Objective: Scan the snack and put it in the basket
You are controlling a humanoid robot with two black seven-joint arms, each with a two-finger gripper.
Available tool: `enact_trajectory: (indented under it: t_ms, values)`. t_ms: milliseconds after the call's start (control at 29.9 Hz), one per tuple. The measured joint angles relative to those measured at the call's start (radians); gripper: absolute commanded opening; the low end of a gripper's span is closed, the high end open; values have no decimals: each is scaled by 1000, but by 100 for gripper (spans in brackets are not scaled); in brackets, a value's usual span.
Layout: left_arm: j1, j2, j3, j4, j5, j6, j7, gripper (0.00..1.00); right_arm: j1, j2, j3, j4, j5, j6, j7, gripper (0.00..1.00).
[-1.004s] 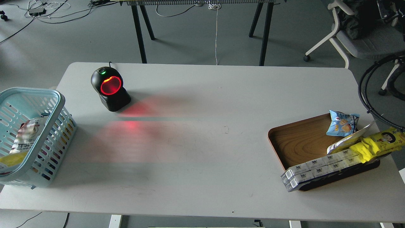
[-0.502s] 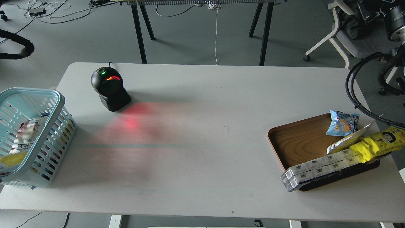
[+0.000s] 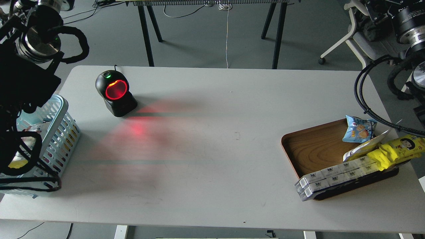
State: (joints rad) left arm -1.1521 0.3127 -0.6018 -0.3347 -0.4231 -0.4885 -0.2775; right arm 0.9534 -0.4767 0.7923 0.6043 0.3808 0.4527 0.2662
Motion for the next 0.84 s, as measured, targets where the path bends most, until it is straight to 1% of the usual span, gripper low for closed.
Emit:
enact_trajectory:
  t_ms: [100,268,335,569,837]
  values:
    - [28,-15,-1,0,-56,0,7,100,-8,17,20,-1,1,4,0,99]
    - [39,-48,-2,1,-69,0,49,100,-14,41,28,-10,1,5,-2,99]
    - [40,-60,-2,2,-69,0,57,100,-14,56,29,-17,1,5,-2,99]
    - [41,-104,-1,0,-69,0,61,100,-13,69,34,-24,1,5,-1,99]
    - [68,-124,-14,-4,-71,0,59,100,-12,70,29,-32,-2,4,-1,99]
